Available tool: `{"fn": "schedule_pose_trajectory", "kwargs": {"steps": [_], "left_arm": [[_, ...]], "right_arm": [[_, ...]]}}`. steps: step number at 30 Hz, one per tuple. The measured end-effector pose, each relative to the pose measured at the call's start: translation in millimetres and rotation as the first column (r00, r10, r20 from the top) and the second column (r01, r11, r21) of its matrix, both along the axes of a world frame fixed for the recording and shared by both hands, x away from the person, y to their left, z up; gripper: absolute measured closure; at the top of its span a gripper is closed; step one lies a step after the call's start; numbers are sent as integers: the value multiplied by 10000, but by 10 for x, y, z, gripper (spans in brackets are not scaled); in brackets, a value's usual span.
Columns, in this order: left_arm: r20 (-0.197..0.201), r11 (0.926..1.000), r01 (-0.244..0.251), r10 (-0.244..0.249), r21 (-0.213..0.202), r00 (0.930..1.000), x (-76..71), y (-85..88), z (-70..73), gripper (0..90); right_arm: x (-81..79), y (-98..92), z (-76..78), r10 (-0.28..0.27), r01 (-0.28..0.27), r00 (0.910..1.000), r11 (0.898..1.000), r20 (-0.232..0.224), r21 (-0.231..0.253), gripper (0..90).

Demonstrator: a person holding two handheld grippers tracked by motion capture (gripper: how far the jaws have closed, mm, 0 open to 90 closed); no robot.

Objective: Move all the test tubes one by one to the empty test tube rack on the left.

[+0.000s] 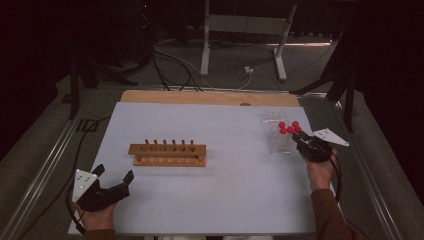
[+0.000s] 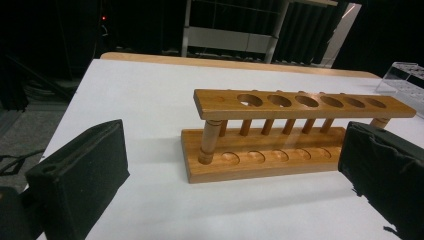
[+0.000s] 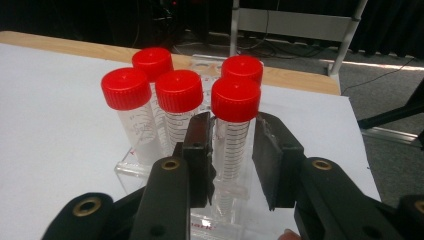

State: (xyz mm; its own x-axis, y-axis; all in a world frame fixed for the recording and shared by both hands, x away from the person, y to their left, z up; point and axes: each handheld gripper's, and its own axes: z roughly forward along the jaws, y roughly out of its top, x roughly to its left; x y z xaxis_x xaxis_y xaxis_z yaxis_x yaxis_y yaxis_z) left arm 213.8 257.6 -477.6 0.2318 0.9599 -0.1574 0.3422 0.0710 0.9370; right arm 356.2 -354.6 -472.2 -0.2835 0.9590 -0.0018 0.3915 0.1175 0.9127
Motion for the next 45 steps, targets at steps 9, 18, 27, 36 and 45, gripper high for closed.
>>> {"fn": "schedule_pose_trajectory", "kwargs": {"steps": [9, 18, 27, 36, 45], "left_arm": [[-16, 10000, 26, -26, -7, 10000, 5, -2, -4, 6], [-26, 10000, 34, -34, 5, 10000, 6, -3, -3, 5], [-38, 10000, 39, -38, 18, 10000, 2, -3, 1, 5], [-42, 9998, 61, -60, 189, 10000, -1, -23, 9, 6], [162, 9974, 441, -451, 564, 9988, 8, -170, 129, 5]], "right_arm": [[58, 30, -47, -28, 28, 10000, 10000, 46, -29, 739], [15, 31, 45, -18, 21, 9992, 10000, 391, -77, 747], [-41, 29, 268, 62, -59, 9956, 10000, 937, -34, 748], [-119, 22, 481, 202, -201, 9918, 9998, 1265, -21, 749], [-218, 71, 616, 671, -672, 9916, 9977, 1110, -29, 749]]}}
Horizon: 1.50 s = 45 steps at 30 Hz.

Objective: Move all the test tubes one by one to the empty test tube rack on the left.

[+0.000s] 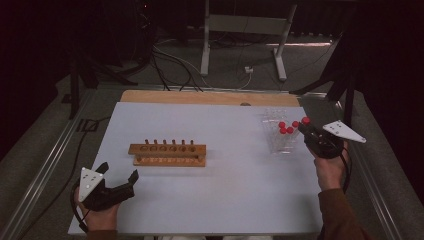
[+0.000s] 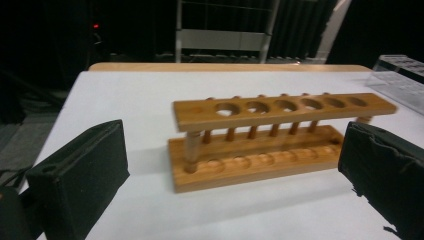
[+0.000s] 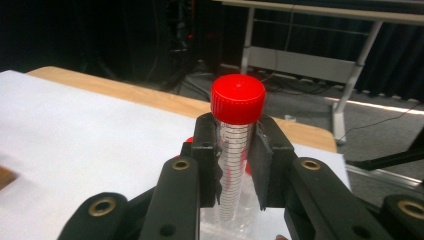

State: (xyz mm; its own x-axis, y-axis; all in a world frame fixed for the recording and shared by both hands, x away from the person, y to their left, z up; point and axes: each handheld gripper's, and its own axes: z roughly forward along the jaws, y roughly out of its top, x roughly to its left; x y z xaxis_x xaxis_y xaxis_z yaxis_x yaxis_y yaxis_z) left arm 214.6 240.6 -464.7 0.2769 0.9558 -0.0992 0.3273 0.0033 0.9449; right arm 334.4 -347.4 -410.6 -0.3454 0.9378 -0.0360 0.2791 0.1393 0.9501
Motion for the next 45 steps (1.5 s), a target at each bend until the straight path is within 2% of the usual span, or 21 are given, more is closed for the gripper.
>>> {"fn": "schedule_pose_trajectory", "kwargs": {"steps": [4, 8, 12, 13, 19, 22, 24, 27, 30, 36, 39, 45], "left_arm": [[152, 9986, 458, -462, 250, 9988, 62, -122, 106, 6], [240, 9933, 928, -947, 683, 9952, 136, -261, 195, 6], [332, 9892, 1239, -1268, 788, 9914, 207, -381, 248, 6], [386, 9860, 1449, -1485, 823, 9882, 259, -483, 281, 6], [591, 9718, 2177, -2234, 902, 9729, 423, -817, 421, 6], [659, 9609, 2613, -2677, 916, 9613, 485, -997, 493, 5], [706, 9512, 2902, -2983, 1051, 9519, 511, -1127, 526, 6], [665, 9373, 3305, -3387, 1106, 9385, 556, -1302, 540, 6], [461, 9244, 3649, -3716, 1108, 9273, 610, -1449, 527, 24], [-47, 9071, 4026, -4051, 1227, 9143, 750, -1714, 426, 52], [-135, 9009, 4125, -4146, 1349, 9099, 780, -1839, 389, 77], [-211, 8816, 4488, -4508, 1463, 8924, 809, -2034, 370, 171]], "right_arm": [[-54, 34, 17, 261, -259, 9996, 9994, -85, 211, 749], [-115, 111, 62, 648, -644, 9979, 9971, -73, 398, 748], [-148, 199, 97, 1000, -996, 9950, 9935, -51, 543, 748], [-166, 287, 116, 1304, -1297, 9914, 9895, -62, 637, 749], [-194, 534, 137, 2055, -2037, 9786, 9755, -133, 837, 748], [-211, 660, 131, 2427, -2400, 9699, 9665, -187, 913, 748], [-227, 736, 127, 2656, -2627, 9639, 9603, -197, 942, 748], [-247, 836, 129, 2929, -2895, 9558, 9530, -266, 896, 748], [-255, 926, 139, 3154, -3117, 9485, 9458, -285, 908, 748], [-256, 1119, 133, 3634, -3588, 9305, 9296, -461, 846, 748], [-258, 1218, 123, 3815, -3769, 9228, 9229, -543, 782, 748], [-269, 1415, 134, 4247, -4201, 9033, 9043, -605, 759, 748]]}}
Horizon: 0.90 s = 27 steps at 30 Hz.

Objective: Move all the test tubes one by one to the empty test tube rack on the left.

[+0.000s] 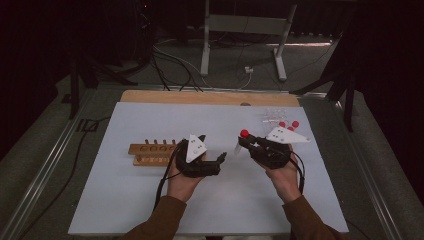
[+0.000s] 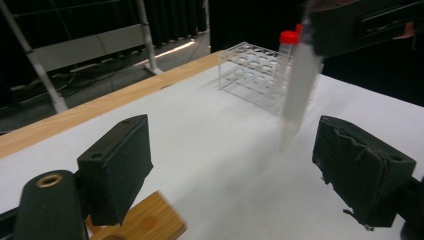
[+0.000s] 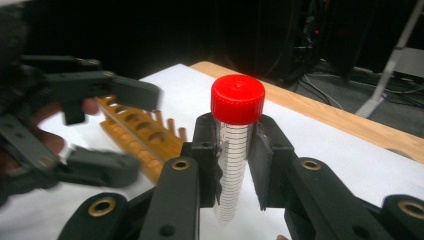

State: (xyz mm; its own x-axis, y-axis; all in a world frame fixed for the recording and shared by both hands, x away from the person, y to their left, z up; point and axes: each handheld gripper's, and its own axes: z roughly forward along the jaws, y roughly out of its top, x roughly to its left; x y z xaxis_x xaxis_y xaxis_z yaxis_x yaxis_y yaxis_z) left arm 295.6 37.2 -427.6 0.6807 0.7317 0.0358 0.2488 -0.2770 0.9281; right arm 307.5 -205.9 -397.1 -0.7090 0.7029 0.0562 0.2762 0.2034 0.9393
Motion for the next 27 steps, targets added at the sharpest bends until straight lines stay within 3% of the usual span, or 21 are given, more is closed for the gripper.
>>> {"fn": "schedule_pose_trajectory", "kwargs": {"steps": [10, 19, 22, 27], "left_arm": [[178, 9955, 947, -948, 39, 9953, -15, -180, 15, 481], [322, 9946, 1027, -1031, 137, 9941, -17, -207, 26, 747], [353, 9939, 1102, -1105, 89, 9933, -15, -204, 33, 759], [298, 9967, 813, -811, -47, 9963, 32, -152, 24, 761]], "right_arm": [[-27, 212, 12, 572, -569, 9983, 9982, -111, 206, 747], [-39, 256, 20, 850, -843, 9962, 9960, -206, 308, 747], [-32, 225, 28, 957, -944, 9950, 9945, -269, 462, 739], [-35, 140, 62, 956, -941, 9953, 9922, -144, 819, 504]]}}
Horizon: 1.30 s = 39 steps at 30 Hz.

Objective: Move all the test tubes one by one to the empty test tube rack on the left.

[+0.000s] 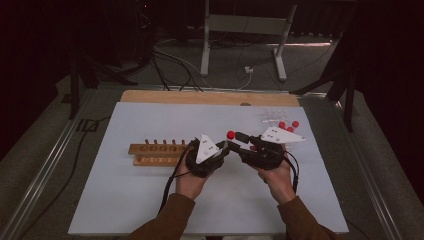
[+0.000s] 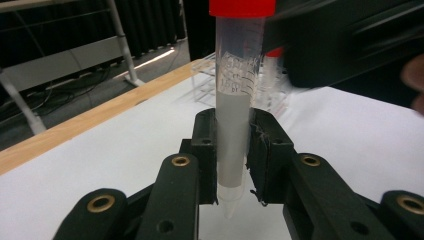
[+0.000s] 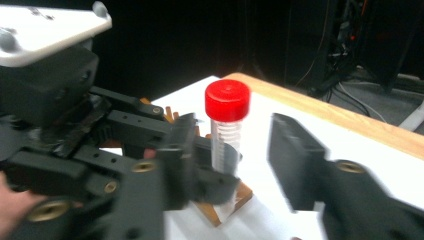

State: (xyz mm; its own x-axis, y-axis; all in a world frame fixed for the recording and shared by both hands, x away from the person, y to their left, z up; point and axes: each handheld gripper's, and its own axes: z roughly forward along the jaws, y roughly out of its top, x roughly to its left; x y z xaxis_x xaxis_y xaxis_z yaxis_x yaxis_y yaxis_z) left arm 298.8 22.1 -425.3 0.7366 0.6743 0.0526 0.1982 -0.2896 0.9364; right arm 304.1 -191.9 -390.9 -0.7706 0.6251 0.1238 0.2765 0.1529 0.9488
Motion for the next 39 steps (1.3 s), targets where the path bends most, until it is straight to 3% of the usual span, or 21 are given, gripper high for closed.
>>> {"fn": "schedule_pose_trajectory", "kwargs": {"steps": [4, 9, 21, 28, 33, 39], "left_arm": [[17, 9995, -278, 278, -114, 9996, 30, 105, 10, 761], [14, 9975, -619, 620, -338, 9981, 58, 270, 31, 760], [-31, 9855, -1536, 1538, -716, 9881, 104, 640, 8, 759], [-112, 9736, -2056, 2055, -989, 9786, 126, 793, -75, 757], [-277, 9701, -2236, 2219, -943, 9747, 144, 835, -173, 757], [-466, 9708, -2235, 2202, -866, 9743, 153, 811, -283, 755]], "right_arm": [[-21, -111, 30, -203, 203, 9996, 9998, 189, -46, 308], [-9, -305, 6, -937, 936, 9954, 9956, 206, 49, 158], [-32, -687, -127, -2092, 2097, 9777, 9775, 204, -229, 76], [-64, -878, -188, -2501, 2503, 9682, 9676, 116, -328, 24], [-94, -993, -213, -2653, 2654, 9641, 9639, 91, -218, 25], [-123, -1063, -272, -2769, 2769, 9609, 9608, 22, -106, 25]]}}
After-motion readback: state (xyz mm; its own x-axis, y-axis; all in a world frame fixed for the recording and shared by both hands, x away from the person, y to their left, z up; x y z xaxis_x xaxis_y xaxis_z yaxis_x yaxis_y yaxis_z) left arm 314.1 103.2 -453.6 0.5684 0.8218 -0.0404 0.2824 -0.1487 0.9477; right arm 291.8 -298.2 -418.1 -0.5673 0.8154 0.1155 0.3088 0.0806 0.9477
